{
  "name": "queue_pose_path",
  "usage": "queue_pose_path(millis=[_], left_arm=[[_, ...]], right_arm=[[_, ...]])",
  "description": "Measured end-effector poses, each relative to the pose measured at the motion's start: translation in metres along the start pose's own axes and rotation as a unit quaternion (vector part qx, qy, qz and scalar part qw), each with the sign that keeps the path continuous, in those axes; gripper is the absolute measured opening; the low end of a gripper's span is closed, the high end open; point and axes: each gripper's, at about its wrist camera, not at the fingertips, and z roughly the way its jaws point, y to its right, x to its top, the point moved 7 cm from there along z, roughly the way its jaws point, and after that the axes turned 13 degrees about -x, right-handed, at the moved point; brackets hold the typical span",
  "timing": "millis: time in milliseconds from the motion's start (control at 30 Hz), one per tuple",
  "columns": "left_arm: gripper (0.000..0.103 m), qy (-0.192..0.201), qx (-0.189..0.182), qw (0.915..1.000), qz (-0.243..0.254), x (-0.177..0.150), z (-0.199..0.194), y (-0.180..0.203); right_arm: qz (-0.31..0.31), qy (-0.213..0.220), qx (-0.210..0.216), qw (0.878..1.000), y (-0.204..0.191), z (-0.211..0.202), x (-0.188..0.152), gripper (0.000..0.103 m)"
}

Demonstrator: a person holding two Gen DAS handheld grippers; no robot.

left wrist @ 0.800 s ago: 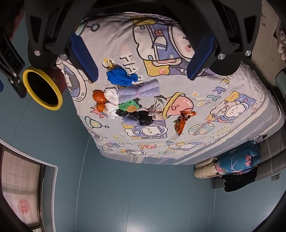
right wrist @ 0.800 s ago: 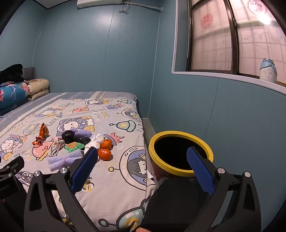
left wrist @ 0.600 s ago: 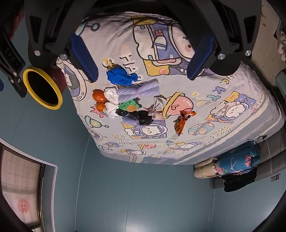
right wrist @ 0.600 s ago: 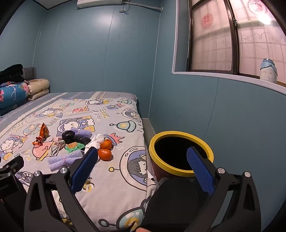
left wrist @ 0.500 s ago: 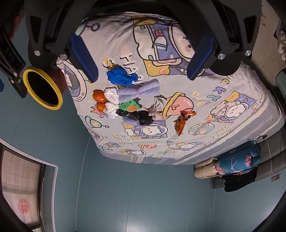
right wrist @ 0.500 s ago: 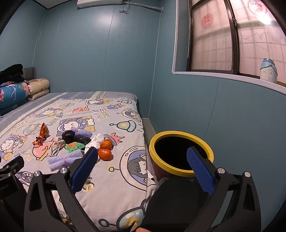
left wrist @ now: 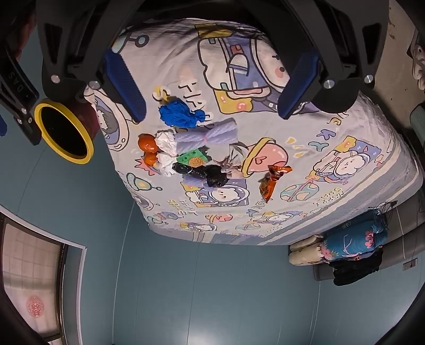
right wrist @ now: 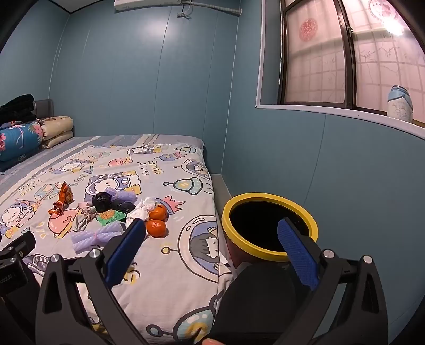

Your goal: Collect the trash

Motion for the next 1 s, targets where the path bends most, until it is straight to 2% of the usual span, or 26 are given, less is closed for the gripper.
queue_pose_path(millis=[1000], left_arm=[[0.096,-0.002,0.0,1.0,-0.001,0.0,0.0007,-0.0001]], right_arm=[[0.0,-0.003,0.001,1.0,-0.0004,0.0026,-0.002,0.095]])
